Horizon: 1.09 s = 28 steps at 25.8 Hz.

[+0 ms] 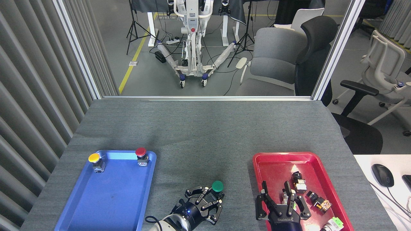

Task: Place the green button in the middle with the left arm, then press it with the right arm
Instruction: 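Carry the green button with the left hand to the table middle, then release the green button and withdraw the left hand to the blue tray, then press down on the green button with the right hand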

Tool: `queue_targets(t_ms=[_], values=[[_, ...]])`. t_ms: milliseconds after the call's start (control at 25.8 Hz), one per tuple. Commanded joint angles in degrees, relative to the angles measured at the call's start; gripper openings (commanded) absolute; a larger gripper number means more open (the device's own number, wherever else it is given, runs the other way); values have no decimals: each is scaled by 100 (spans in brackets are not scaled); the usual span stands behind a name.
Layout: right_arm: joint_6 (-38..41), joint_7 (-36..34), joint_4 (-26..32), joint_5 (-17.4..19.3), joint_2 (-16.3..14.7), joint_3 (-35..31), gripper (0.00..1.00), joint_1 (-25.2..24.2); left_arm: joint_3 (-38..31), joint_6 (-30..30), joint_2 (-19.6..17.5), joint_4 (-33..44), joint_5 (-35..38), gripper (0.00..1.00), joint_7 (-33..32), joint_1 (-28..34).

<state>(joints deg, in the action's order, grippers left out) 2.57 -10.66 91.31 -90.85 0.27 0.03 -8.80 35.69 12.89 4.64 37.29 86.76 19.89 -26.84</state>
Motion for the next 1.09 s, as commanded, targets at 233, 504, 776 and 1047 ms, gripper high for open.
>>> queue_targets(t_ms=[233, 504, 776, 1047], values=[[-11, 29, -201, 59, 149, 498, 0, 353, -36, -14, 54, -11, -169, 99, -2, 21], [-55, 275, -720, 15, 298, 982, 0, 810, -352, -32, -710, 1852, -327, 99, -213, 689], [-178, 275, -1827, 6, 491, 1298, 0, 1329, -1996, -32, -1387, 3751, -810, 99, -512, 1911], [-160, 284, -2241, 15, 500, 1527, 0, 1381, -4123, -32, -1343, 4208, -880, 99, -433, 2799]])
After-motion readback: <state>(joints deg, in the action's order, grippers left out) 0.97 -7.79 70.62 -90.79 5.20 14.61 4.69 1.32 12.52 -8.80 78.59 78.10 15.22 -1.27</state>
